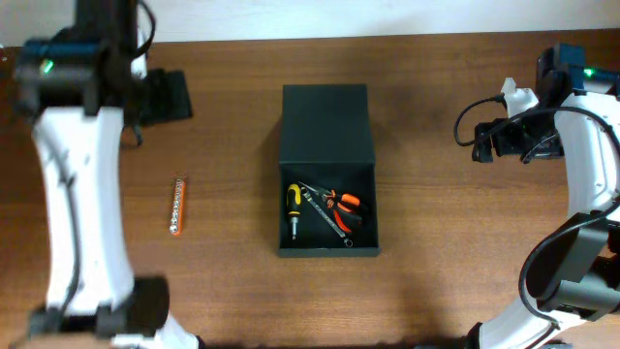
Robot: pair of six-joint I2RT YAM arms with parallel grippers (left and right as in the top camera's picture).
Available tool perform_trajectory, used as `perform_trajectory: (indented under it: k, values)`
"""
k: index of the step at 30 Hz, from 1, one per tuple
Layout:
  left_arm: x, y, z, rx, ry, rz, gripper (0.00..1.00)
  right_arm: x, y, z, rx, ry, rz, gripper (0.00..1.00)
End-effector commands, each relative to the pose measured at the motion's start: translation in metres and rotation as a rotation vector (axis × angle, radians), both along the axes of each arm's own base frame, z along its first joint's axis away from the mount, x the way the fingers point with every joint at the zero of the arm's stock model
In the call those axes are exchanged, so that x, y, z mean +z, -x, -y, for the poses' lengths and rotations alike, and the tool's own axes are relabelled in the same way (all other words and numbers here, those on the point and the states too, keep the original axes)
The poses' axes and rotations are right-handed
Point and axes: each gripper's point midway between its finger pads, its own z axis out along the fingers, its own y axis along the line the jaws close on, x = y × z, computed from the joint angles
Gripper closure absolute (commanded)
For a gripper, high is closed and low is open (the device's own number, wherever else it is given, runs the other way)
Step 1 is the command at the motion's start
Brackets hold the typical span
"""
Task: Pack container
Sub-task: 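Withdraw the left gripper to the left over the orange socket rail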
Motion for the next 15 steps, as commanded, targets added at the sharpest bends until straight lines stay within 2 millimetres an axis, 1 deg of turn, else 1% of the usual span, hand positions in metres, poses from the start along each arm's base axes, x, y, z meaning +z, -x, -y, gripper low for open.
perform_trajectory:
  k: [1, 4, 6, 9, 12, 13, 15]
  values:
    - [-0.01, 0.042, -0.012, 0.033, 0.006, -0.054, 0.01, 0.0, -0.001, -0.001, 0.009, -0.011, 0.002, 0.01]
    - [-0.033, 0.068, -0.021, 0.087, 0.028, -0.081, 0.01, 0.0, -0.001, -0.001, 0.009, -0.011, 0.002, 0.01]
    - [-0.049, 0.075, -0.023, 0.099, 0.043, -0.064, 0.01, 0.0, -0.001, -0.001, 0.009, -0.011, 0.002, 0.01]
    - [-0.076, 0.077, -0.025, 0.09, 0.035, -0.031, 0.01, 0.0, -0.001, -0.001, 0.009, -0.011, 0.002, 0.01]
    - [-0.108, 0.073, -0.023, 0.082, 0.048, -0.029, 0.01, 0.0, -0.001, -0.001, 0.009, -0.011, 0.002, 0.01]
    - [-0.118, 0.071, -0.019, 0.054, 0.061, -0.038, 0.01, 0.0, -0.001, -0.001, 0.009, -0.011, 0.002, 0.01]
    - [-0.137, 0.067, -0.006, -0.064, 0.1, -0.064, 0.01, 0.0, -0.001, -0.001, 0.009, -0.011, 0.002, 0.01]
